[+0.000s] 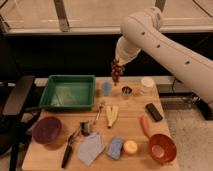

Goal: Place grapes in plastic cup

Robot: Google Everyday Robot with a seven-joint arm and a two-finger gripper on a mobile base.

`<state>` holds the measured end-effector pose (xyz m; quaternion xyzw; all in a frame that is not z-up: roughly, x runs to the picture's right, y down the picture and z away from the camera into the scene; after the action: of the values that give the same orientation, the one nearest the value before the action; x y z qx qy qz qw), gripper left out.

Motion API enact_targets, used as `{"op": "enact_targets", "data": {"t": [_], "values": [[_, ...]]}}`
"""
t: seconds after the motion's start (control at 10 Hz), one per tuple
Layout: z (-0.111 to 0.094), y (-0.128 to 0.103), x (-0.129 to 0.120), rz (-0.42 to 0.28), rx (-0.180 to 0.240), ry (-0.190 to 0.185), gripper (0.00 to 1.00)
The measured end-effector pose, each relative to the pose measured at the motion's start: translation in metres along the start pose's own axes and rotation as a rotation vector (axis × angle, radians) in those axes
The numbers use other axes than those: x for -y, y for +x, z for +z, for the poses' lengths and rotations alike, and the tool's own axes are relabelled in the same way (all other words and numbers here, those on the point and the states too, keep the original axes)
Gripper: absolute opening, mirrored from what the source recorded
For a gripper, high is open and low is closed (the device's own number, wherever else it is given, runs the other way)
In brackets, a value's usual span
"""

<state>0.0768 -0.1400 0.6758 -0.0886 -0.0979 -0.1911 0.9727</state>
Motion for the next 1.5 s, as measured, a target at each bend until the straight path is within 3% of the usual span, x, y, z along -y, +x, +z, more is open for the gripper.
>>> {"op": "enact_targets", "data": {"t": [0.3, 0.5, 0.8, 1.5], "values": [[0.029, -0.015, 0.019, -0.018, 0.015, -0.005, 0.0], [0.071, -0.019, 0.017, -0.014, 0.03, -0.019, 0.0], [0.117, -0.025, 0.021, -0.012, 0.056, -0.038, 0.0], [0.148, -0.023, 0.027, -0.008, 0.094, -0.063, 0.0]]}}
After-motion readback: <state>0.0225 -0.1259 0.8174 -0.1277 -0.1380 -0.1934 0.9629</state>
